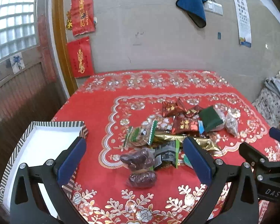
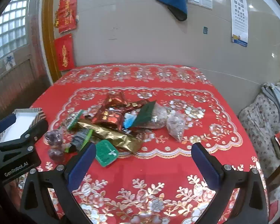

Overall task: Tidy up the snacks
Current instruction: 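Move both tools toward the snack pile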

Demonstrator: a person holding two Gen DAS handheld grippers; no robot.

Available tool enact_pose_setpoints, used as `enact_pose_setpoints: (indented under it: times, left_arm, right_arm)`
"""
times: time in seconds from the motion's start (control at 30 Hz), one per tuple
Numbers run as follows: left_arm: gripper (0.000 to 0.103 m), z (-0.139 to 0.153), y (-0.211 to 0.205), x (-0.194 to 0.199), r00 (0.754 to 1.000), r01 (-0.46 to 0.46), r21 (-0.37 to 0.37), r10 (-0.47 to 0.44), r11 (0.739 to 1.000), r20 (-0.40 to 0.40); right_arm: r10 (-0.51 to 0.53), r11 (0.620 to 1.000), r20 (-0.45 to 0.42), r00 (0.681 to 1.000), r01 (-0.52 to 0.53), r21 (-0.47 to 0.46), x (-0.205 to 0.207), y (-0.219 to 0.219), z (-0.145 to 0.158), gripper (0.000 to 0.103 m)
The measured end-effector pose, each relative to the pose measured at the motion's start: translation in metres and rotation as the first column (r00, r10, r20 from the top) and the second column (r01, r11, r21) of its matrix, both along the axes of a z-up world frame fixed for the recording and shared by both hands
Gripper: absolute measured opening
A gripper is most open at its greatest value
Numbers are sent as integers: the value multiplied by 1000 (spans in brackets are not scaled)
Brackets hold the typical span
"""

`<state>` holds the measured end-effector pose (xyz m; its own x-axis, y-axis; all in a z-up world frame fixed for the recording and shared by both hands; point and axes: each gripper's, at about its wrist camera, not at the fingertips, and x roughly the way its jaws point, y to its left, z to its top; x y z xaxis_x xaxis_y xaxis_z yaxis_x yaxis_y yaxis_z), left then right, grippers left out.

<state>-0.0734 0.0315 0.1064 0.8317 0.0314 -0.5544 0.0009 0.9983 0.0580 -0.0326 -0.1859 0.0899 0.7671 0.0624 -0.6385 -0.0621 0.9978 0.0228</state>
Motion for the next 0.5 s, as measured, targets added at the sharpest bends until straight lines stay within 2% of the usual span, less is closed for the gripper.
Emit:
enact_pose_setpoints:
  times: [0.13,0.5]
  left_arm:
    - [103,2,3,1,1000,-1,-19,1,1000,-2]
    - [103,-10,14,14,998,4,-81,-10,997,-68]
  right_arm:
    - [11,1000,10,1000,-11,7,-3,3,3,102]
    - [36,999,-4,999,-36,8,0,9,-3,102]
